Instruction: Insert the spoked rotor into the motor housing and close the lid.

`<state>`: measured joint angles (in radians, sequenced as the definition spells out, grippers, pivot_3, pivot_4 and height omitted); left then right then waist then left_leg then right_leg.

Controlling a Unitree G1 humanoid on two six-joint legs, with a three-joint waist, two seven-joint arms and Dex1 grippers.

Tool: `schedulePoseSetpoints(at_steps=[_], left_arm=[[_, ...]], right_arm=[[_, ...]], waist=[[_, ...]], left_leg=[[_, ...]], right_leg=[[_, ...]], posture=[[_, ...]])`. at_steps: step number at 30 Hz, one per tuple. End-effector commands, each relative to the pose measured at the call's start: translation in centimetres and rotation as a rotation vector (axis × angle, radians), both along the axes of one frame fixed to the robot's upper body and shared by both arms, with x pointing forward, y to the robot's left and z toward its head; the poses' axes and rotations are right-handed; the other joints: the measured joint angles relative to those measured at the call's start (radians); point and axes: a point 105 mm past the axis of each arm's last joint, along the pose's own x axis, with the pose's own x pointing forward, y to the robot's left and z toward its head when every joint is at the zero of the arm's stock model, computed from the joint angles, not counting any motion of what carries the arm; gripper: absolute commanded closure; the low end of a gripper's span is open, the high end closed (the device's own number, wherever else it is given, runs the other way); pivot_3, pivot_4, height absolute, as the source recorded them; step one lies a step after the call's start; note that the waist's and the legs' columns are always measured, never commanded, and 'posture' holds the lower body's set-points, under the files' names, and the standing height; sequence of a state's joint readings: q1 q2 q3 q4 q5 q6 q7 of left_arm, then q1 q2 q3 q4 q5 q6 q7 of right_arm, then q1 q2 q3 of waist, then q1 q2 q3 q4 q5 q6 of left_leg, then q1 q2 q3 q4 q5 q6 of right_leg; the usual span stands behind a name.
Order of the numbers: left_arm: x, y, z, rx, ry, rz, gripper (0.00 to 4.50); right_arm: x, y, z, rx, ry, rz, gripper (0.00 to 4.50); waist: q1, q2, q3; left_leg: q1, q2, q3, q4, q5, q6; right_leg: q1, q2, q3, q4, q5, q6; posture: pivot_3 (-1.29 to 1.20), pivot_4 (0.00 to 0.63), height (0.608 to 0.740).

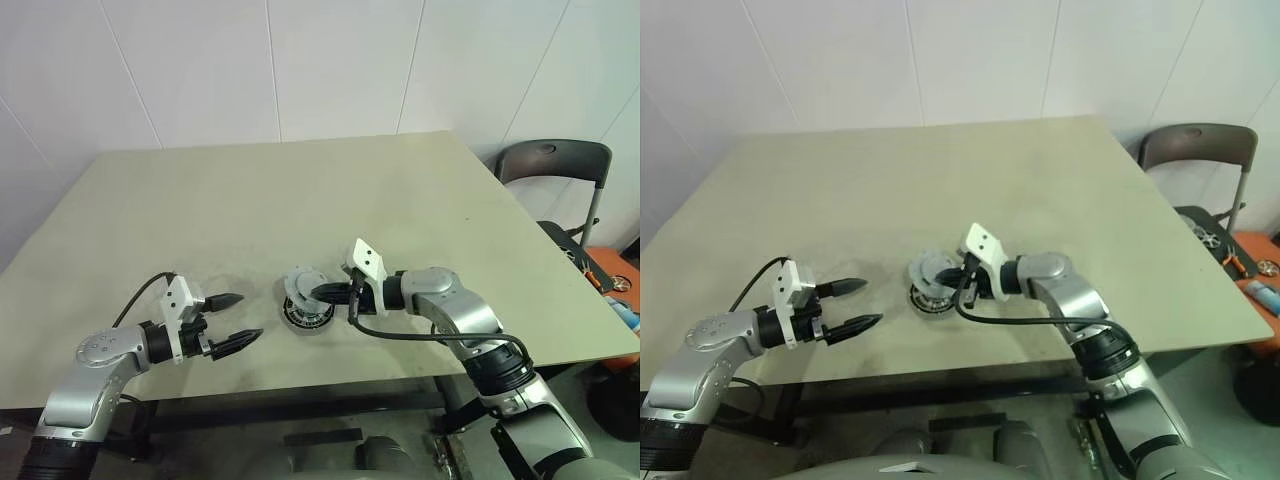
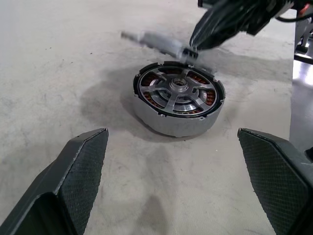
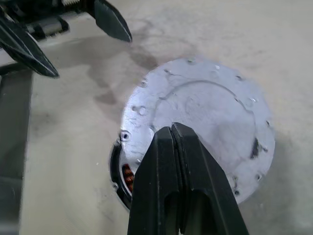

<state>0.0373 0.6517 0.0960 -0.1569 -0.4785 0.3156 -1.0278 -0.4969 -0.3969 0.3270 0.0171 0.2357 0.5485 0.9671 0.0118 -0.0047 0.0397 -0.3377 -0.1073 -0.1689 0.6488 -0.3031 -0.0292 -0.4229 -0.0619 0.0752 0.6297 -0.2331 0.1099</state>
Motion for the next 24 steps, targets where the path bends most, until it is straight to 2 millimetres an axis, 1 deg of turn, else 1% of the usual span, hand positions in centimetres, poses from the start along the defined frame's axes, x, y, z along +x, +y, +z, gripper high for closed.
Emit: schedulePoseSetpoints(at_steps=[1,5,9,12,17,20,23,24], left_arm=[[0.2,0.5,1.1,0.014,-0.053,0.011,0.0],[0.4,0.3,1.2,0.012,-0.055,0.009,0.0],[0.4,0.1,1.2,0.011,-0.057,0.005,0.0],[0.4,0.1,1.3,0.012,-0.059,0.005,0.0],[0.4,0.2,1.4,0.015,-0.062,0.005,0.0],[0.4,0.2,1.4,0.015,-0.062,0.005,0.0],[0.4,0.1,1.5,0.014,-0.063,0.006,0.0],[0.4,0.1,1.5,0.013,-0.063,0.007,0.0]], right_arm=[[0.1,0.3,0.1,-0.001,-0.034,0.015,4.48],[-0.1,-0.1,-1.4,-0.049,-0.021,0.011,4.48],[0.0,0.0,-1.6,-0.046,-0.022,0.008,4.48],[0.2,0.1,-0.9,-0.013,-0.023,-0.002,4.48],[1.2,0.0,1.1,0.082,-0.014,-0.043,4.48],[1.5,-0.1,1.5,0.101,-0.004,-0.058,4.48],[1.8,0.1,1.6,0.119,0.01,-0.069,3.93],[1.8,0.2,1.5,0.111,0.009,-0.067,3.61]], waist=[[0.0,0.0,0.0],[0.0,0.0,0.0],[0.0,0.0,0.0],[0.0,0.0,0.0],[0.0,0.0,0.0],[0.0,0.0,0.0],[-0.001,0.0,0.0],[-0.001,0.0,0.0]], left_leg=[[0.0,0.0,0.0,0.0,0.0,0.0],[0.0,0.0,0.0,0.0,0.0,0.0],[0.0,0.0,0.0,0.0,0.0,0.0],[0.001,0.0,0.0,0.0,0.0,0.0],[0.0,0.0,0.0,0.0,0.0,0.0],[0.0,0.0,0.0,0.0,0.0,0.0],[0.0,0.0,0.0,0.0,0.0,0.0],[0.0,0.0,0.0,0.0,0.0,0.0]], right_leg=[[0.0,0.0,0.0,0.0,0.0,0.0],[0.0,0.0,0.0,0.0,0.0,0.0],[0.0,0.0,0.0,0.0,0.0,0.0],[0.0,0.0,0.0,0.0,0.0,0.0],[0.0,0.0,0.0,0.0,0.0,0.0],[0.0,0.0,0.0,0.0,0.0,0.0],[0.0,0.0,0.0,0.0,0.0,0.0],[0.0,0.0,0.0,0.0,0.0,0.0]], posture=[[0.0,0.0,0.74],[0.0,0.0,0.74],[0.0,0.0,0.74],[0.0,0.0,0.74],[0.0,0.0,0.74],[0.0,0.0,0.74],[0.0,0.0,0.74],[0.0,0.0,0.74]])
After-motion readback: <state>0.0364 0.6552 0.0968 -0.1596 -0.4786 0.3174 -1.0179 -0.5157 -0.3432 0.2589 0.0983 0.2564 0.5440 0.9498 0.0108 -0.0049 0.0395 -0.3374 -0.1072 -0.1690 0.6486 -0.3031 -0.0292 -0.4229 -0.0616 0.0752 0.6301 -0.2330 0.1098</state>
